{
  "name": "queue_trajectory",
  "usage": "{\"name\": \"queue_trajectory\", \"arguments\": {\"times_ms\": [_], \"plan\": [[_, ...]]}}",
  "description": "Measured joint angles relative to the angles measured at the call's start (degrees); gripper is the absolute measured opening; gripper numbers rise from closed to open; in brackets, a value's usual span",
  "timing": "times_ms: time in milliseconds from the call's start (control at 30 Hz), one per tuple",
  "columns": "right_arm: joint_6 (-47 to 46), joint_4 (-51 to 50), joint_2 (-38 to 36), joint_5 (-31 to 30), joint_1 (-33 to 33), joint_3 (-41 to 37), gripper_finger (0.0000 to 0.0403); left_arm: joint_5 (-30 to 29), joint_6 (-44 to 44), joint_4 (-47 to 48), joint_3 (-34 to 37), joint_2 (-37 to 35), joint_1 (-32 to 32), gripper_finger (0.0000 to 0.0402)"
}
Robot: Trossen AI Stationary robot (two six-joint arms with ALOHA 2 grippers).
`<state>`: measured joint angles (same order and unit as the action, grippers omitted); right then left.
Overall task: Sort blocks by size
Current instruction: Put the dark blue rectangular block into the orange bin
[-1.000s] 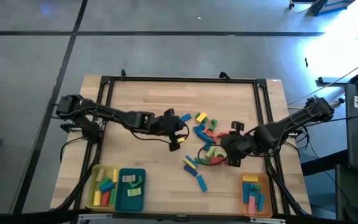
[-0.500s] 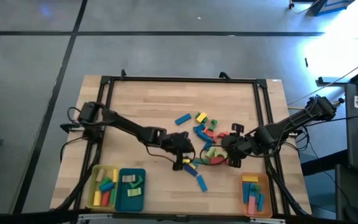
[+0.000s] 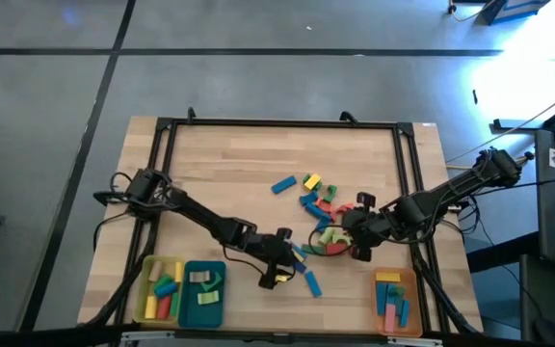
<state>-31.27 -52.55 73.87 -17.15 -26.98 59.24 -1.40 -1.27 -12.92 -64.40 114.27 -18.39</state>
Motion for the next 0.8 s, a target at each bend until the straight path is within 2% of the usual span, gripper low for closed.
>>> {"name": "queue_trajectory", "arguments": {"times_ms": [367, 800], "plan": [[0.0, 0.6, 0.0, 0.2, 0.0, 0.0, 0.016, -0.4, 0.0, -2.8, -0.1, 5.1, 0.4, 0.0198], [0.2, 1.5, 0.0, 0.4, 0.0, 0.0, 0.016, 0.6, -0.1, -4.1, 0.1, 6.3, 1.3, 0.0198]]}}
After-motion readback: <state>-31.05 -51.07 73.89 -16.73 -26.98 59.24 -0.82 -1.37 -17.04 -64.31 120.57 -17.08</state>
